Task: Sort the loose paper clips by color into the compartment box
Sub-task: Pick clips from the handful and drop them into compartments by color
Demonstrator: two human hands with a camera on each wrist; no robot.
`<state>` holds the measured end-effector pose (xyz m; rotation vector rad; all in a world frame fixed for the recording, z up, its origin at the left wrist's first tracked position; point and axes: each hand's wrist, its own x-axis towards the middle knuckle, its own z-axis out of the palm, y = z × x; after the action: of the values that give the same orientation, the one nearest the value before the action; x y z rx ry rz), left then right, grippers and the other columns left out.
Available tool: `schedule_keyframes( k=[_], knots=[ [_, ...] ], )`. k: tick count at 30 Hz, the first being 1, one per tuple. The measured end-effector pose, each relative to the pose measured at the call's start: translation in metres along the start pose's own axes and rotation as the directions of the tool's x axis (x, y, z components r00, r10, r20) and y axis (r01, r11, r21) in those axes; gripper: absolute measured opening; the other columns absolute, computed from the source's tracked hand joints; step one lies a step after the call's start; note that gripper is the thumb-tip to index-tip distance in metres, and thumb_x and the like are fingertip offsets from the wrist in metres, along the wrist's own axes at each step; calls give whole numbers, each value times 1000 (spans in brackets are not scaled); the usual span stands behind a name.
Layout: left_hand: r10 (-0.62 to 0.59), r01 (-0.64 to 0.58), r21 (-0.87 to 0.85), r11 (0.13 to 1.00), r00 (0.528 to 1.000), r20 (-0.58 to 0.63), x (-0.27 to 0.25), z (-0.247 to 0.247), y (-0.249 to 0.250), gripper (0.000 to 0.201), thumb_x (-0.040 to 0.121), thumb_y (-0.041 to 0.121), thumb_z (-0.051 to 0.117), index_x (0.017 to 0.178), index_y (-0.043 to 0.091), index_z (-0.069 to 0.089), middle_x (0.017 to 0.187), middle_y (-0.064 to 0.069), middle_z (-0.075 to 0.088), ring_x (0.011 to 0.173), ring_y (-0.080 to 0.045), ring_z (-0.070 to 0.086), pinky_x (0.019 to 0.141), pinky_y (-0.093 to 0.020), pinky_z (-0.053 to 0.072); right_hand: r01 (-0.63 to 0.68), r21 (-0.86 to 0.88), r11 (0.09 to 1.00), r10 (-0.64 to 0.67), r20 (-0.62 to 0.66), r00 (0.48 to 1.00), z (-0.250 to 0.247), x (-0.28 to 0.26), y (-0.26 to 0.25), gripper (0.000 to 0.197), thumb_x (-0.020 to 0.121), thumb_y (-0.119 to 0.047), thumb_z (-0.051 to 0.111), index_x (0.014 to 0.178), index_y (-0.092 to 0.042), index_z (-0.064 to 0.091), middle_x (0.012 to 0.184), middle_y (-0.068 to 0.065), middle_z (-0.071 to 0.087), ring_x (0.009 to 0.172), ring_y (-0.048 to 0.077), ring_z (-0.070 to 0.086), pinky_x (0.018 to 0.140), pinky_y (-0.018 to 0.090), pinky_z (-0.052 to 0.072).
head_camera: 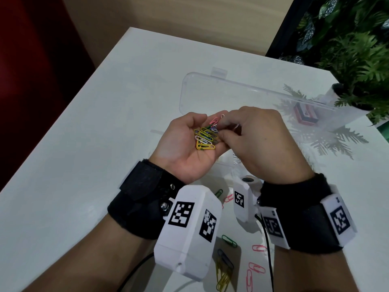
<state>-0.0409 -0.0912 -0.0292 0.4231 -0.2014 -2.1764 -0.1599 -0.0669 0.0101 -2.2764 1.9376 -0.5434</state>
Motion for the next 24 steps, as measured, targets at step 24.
schedule_keyframes(
  k=[24],
  knots=[
    [35,-30,80,996,998,-58,1,-3,18,41,93,13,33,115,-13,56,120,-33,59,115,-47,55,96,-50,46,-125,230,965,168,-176,970,-11,-3,34,9,79,-9,60,81,-18,58,61,-5,65,57,7,57,50,12,39]
  ],
)
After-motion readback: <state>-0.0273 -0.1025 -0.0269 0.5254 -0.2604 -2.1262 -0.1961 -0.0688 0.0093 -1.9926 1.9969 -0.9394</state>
